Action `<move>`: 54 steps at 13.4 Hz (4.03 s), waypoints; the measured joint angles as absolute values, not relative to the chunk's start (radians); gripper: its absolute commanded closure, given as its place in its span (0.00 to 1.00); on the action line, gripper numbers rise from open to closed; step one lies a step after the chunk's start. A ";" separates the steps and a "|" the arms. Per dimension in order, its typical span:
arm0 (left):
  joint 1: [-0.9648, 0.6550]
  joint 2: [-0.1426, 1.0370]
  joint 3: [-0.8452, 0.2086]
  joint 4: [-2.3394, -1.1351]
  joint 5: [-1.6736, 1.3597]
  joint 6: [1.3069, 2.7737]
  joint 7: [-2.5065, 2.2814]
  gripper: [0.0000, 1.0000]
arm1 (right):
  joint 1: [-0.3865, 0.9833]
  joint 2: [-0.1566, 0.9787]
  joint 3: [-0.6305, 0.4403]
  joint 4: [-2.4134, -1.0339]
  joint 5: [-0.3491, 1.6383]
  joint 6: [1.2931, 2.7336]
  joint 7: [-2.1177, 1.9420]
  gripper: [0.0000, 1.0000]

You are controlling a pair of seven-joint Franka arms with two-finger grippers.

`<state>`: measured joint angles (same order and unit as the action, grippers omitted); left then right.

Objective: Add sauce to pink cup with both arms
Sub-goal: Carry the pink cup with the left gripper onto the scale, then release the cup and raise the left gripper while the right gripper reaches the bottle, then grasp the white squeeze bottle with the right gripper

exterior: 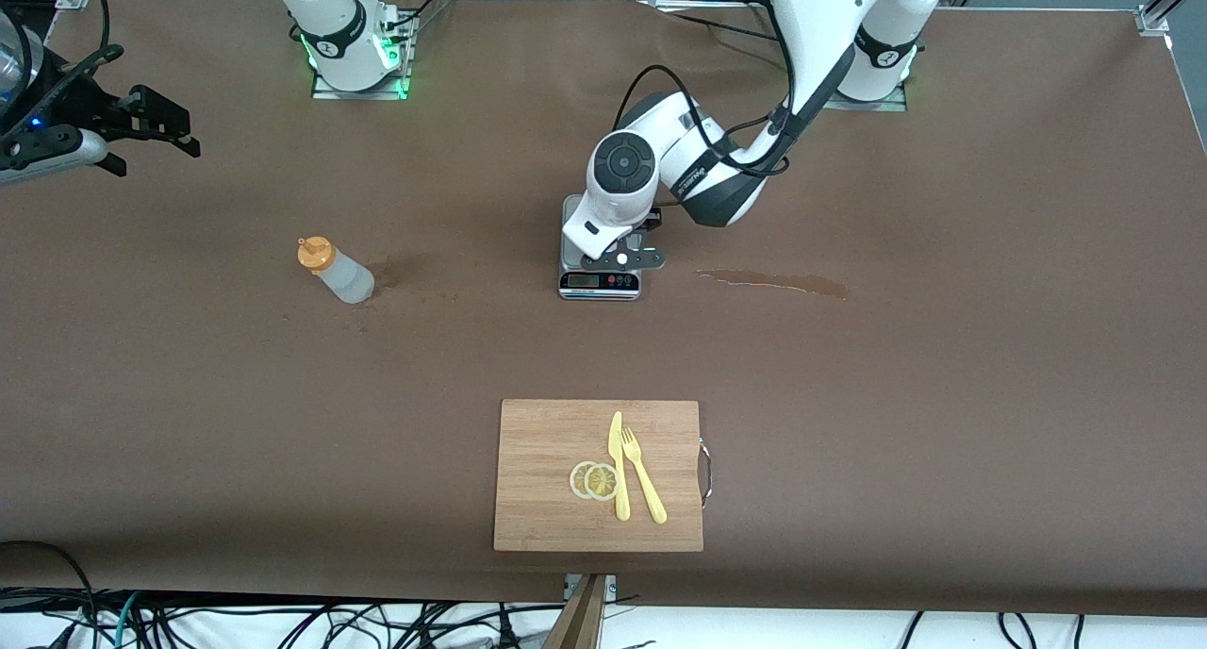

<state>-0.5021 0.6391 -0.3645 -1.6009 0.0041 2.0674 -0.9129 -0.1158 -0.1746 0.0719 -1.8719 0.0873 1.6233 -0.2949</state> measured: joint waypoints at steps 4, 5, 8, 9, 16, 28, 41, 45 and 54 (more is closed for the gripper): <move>-0.479 0.555 -0.362 -1.564 0.004 1.908 -0.923 0.00 | -0.116 -0.172 0.072 -1.876 0.087 1.626 -0.404 0.00; -0.467 0.507 -0.361 -1.557 0.004 1.857 -0.923 0.00 | -0.116 -0.167 0.069 -1.876 0.087 1.630 -0.457 0.00; -0.422 0.363 -0.354 -1.540 0.004 1.716 -0.923 0.00 | -0.122 -0.129 0.016 -1.882 0.159 1.646 -0.705 0.00; -0.393 0.329 -0.352 -1.524 0.004 1.659 -0.923 0.00 | -0.139 -0.103 -0.010 -1.884 0.196 1.657 -0.815 0.00; -0.159 0.280 -0.337 -1.364 0.005 1.524 -0.775 0.00 | -0.298 0.110 -0.068 -1.910 0.485 1.688 -1.534 0.00; -0.024 0.014 -0.106 -1.646 0.005 1.619 -0.115 0.00 | -0.354 0.354 -0.065 -2.051 0.732 1.668 -2.280 0.00; 0.000 -0.039 -0.104 -1.723 0.005 1.632 -0.090 0.00 | -0.359 0.552 0.047 -2.038 0.909 1.808 -2.424 0.00; 0.000 -0.038 -0.104 -1.709 0.005 1.632 -0.090 0.00 | -0.336 0.592 0.055 -2.038 0.958 1.826 -2.424 0.04; 0.000 -0.036 -0.104 -1.703 0.005 1.632 -0.090 0.00 | -0.303 0.589 0.056 -1.983 0.925 1.878 -2.367 1.00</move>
